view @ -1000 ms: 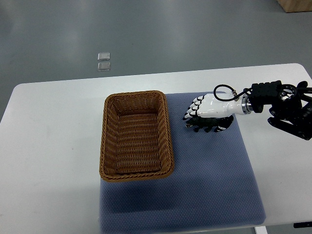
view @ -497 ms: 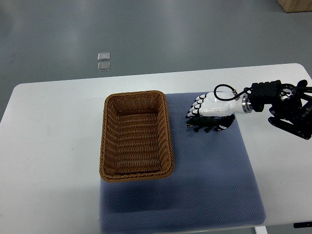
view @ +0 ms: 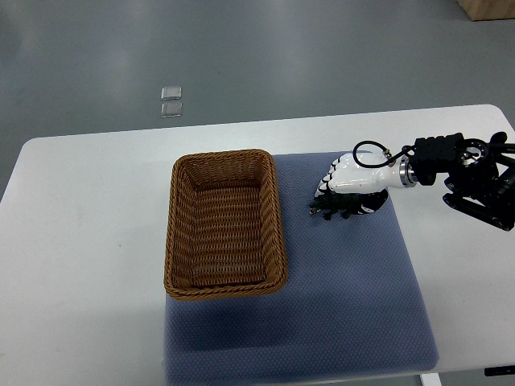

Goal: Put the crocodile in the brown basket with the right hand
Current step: 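Close the right hand fingers around the toy crocodile, then lift the crocodile and carry it over the wicker basket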

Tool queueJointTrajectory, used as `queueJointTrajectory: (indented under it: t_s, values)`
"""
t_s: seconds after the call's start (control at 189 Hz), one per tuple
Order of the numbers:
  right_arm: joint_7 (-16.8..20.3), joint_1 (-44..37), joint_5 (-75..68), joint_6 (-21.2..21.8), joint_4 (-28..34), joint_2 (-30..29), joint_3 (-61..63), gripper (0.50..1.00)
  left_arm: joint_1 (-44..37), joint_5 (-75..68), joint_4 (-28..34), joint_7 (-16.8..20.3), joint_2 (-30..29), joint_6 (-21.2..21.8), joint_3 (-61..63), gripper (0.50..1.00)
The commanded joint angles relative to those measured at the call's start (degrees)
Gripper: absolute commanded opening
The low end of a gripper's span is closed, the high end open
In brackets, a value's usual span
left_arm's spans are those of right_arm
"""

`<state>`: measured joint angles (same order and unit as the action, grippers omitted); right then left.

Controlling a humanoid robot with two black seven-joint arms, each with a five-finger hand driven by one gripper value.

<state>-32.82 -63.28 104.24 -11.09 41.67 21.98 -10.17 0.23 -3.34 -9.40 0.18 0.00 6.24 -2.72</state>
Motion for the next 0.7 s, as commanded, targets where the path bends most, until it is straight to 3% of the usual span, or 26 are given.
queueJointTrajectory:
  t_s: [0.0, 0.212, 0.693]
  values:
    - [0.04, 0.00, 0.00, -0.07, -0.19, 0.00, 0.06, 0.625, 0.04, 0.00, 0.00, 0.00, 0.00, 0.00, 0.00, 1.000]
    - [0.13, -0.61, -0.17, -1.03, -1.42, 0.08, 0.15, 0.500, 0.04, 0.00, 0.00, 0.00, 0.00, 0.00, 0.00, 1.000]
    - [-0.40, -2.72, -1.58, -7.01, -1.24, 0.96, 0.76, 0.500, -0.05, 0.00, 0.00, 0.00, 0.00, 0.00, 0.00, 1.000]
